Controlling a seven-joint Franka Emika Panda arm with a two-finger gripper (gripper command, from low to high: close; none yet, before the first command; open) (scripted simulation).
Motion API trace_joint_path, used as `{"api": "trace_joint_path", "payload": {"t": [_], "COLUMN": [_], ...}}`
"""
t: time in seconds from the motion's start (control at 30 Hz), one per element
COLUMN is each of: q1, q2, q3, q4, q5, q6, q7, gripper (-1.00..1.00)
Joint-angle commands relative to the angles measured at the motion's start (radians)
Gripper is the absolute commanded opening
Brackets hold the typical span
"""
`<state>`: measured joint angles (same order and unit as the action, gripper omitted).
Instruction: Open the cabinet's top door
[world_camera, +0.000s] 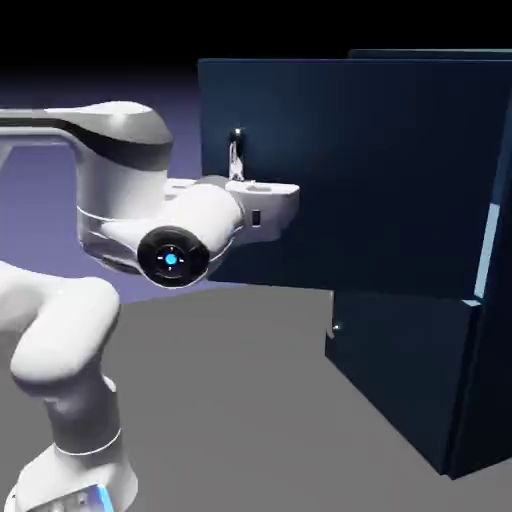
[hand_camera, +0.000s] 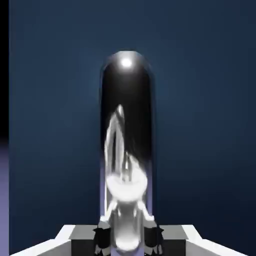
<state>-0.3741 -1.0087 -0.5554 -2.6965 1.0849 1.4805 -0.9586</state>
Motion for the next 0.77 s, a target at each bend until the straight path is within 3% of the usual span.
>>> {"api": "trace_joint_path", "payload": {"t": [0.0,0.43,0.73], "q1": [0.019,0.415,0.741], "q2": [0.029,0.373,0.443], "q3": [-0.036,-0.507,-0.805], "q4": [0.03,0.473,0.698], "q5": [-0.027,-0.247,-0.307], "q6": [-0.034,-0.46,-0.619], "q7": [-0.01,-0.135,-0.16], "gripper": [-1.0,-1.0,-1.0]}}
